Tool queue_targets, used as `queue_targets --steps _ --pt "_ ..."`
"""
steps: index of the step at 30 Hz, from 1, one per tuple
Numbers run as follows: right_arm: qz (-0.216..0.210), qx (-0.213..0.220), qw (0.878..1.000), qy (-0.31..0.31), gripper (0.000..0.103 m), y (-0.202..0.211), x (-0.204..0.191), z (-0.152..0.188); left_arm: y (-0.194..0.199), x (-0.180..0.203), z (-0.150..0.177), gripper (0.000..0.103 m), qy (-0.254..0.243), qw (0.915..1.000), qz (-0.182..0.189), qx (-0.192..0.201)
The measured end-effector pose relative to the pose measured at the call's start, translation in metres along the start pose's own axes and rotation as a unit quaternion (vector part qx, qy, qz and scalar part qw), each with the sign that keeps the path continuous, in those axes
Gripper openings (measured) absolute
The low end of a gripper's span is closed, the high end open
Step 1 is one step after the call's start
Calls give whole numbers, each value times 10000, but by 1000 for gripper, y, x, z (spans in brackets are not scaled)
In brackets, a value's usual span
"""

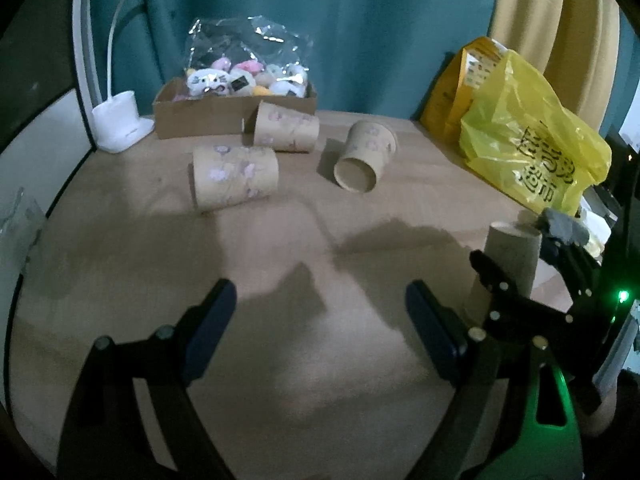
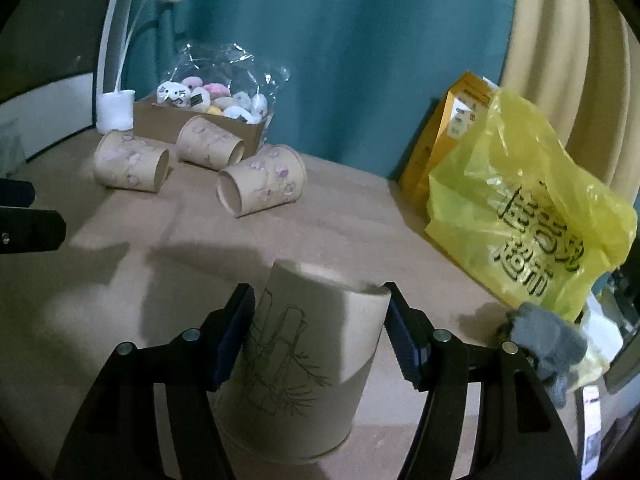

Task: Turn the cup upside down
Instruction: 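Lower the inverted cup onto the table and open the right gripper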

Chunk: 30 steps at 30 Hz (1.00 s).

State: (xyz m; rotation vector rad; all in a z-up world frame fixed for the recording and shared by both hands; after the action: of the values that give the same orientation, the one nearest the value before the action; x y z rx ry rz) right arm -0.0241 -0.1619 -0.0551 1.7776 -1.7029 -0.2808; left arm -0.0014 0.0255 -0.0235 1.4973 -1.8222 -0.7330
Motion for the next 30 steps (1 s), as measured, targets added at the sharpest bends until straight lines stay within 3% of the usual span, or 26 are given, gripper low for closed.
queue_targets --steps 7,25,30 --pt "106 68 9999 -39 67 15 -10 15 8 0 16 88 -72 10000 56 14" --pt "-116 -96 9990 -413 68 48 -13 33 34 10 47 88 -136 9995 101 279" --pt "-442 -220 9961 -727 80 59 -6 38 41 14 59 88 -98 9985 53 531"
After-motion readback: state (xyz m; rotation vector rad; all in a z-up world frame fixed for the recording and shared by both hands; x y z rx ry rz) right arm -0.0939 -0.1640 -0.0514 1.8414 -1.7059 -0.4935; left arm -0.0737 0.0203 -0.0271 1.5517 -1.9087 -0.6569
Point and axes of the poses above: each gripper's, at about its wrist camera, not at the fingertips, and y roughly against the way its jaws point, x to its right, z to its underside, the point moved 1 cm from there along -y, roughly the way its jaws point, and after that the axes turned 4 degrees about -x, right-handed, at the moved point
